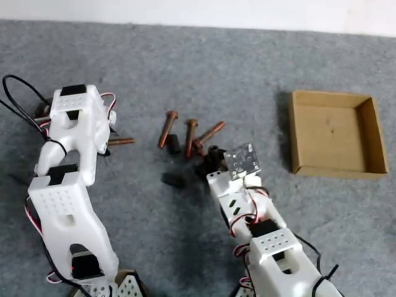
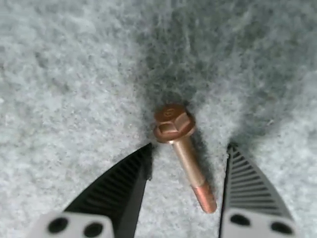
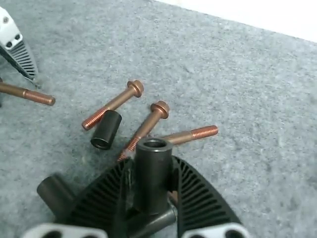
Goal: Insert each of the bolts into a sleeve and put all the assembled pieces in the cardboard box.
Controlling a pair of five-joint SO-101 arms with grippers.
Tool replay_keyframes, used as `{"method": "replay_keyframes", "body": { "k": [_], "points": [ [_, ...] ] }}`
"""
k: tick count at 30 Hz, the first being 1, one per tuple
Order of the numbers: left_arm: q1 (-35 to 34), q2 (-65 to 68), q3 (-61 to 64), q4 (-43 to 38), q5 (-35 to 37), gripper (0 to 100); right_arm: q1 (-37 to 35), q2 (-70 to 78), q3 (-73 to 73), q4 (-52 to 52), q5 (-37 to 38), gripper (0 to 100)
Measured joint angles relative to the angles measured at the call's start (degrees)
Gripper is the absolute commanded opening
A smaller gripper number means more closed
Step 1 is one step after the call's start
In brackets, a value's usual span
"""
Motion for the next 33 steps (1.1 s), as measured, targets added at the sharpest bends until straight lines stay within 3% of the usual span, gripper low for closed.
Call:
{"method": "replay_keyframes", "body": {
  "k": [14, 16, 20, 28, 33],
  "points": [
    [-3.2, 0.2, -0.5, -0.9, 0.4, 22, 0.0, 0.0, 0.0, 0.0, 0.0, 0.5],
    [-3.3, 0.2, -0.5, -1.1, 0.4, 18, 0.0, 0.0, 0.0, 0.0, 0.0, 0.5],
    [-3.3, 0.2, -1.0, -1.5, 0.4, 0, 0.0, 0.0, 0.0, 0.0, 0.0, 0.5],
    [-3.0, 0.0, -1.3, -2.4, 0.2, 0, 0.0, 0.0, 0.0, 0.0, 0.0, 0.5],
    [0.6, 0.0, -3.4, -1.9, -6.6, 0, 0.0, 0.0, 0.0, 0.0, 0.0, 0.5]
  ]
}}
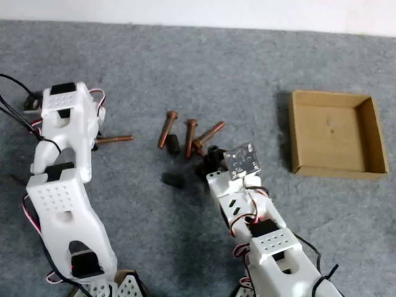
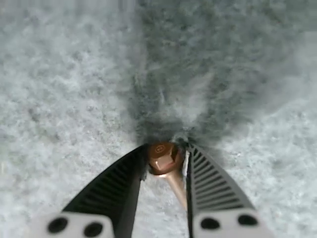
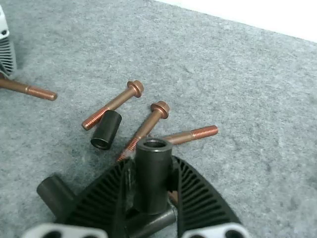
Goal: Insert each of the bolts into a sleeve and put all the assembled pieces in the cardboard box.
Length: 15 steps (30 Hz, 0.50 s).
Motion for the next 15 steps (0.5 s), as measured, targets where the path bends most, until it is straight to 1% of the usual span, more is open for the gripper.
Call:
{"method": "replay_keyframes", "body": {
  "k": [5, 9, 15],
  "points": [
    [3.8, -3.7, -3.0, 0.1, -9.1, 0, 0.0, 0.0, 0.0, 0.0, 0.0, 0.5],
    [8.3, -13.0, -3.2, 0.1, -17.6, 0, 0.0, 0.0, 0.0, 0.0, 0.0, 0.5],
    [14.6, -28.3, 5.4, 0.1, -28.7, 0, 0.0, 0.0, 0.0, 0.0, 0.0, 0.5]
  ]
}}
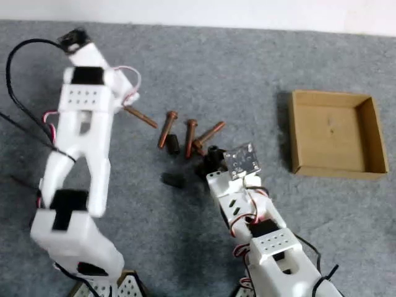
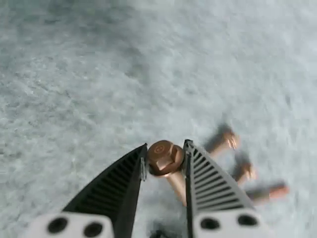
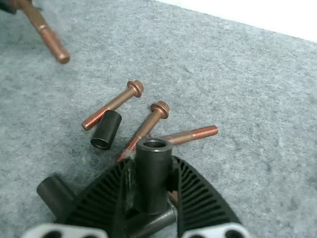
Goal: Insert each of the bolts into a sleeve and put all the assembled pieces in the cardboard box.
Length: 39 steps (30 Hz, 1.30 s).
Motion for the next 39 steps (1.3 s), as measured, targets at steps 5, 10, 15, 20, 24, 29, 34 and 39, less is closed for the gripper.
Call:
{"method": "replay_keyframes", "body": {
  "k": [5, 10, 15, 20, 24, 29, 34, 39],
  "points": [
    [5.9, -13.1, 12.1, -6.2, -3.7, 0, -1.8, 0.0, 0.0, 0.0, 0.0, 0.5],
    [11.6, -29.0, 28.8, -17.1, -4.1, 0, -2.5, 0.0, 0.0, 0.0, 0.0, 0.5],
    [14.5, -45.9, 49.1, -30.5, -4.3, 0, -3.0, -1.1, 0.1, -1.3, 3.3, 0.5],
    [15.7, -61.7, 67.4, -44.1, -4.3, 0, -4.8, -6.9, 5.1, -5.7, 6.8, 0.5],
    [16.6, -70.6, 73.2, -47.8, -6.4, 0, -6.2, -12.0, 6.0, -6.2, 9.1, 0.5],
    [16.9, -77.5, 75.3, -48.3, -8.1, 0, -6.6, -15.1, 6.2, -6.2, 11.4, 0.5],
    [20.2, -82.0, 77.4, -48.2, -8.4, 0, -6.6, -15.3, 6.2, -6.2, 11.6, 0.5],
    [23.6, -85.6, 80.7, -48.2, -13.6, 0, -6.6, -15.3, 6.2, -6.2, 11.6, 0.5]
  ]
}}
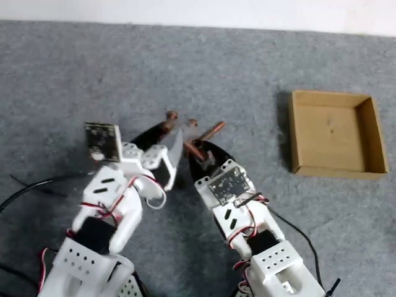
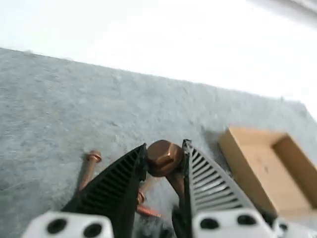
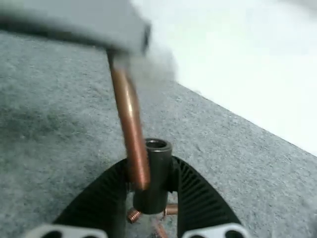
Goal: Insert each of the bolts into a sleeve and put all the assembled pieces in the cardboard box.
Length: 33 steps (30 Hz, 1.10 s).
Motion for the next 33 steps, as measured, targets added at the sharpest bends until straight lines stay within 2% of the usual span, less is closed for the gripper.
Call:
{"method": "replay_keyframes", "body": {
  "k": [8, 14, 33],
  "points": [
    [0.7, -1.5, 1.8, 0.0, -1.0, 0, -0.3, -0.3, 0.0, 6.7, 3.4, 0.5],
    [-2.6, -1.5, 1.8, -2.9, -1.0, 0, -0.3, -0.3, 0.0, 7.0, 4.0, 0.5],
    [-3.2, -1.6, 6.0, -4.0, -0.8, 0, -0.2, -0.3, 0.0, 7.6, 4.0, 0.5]
  ]
}}
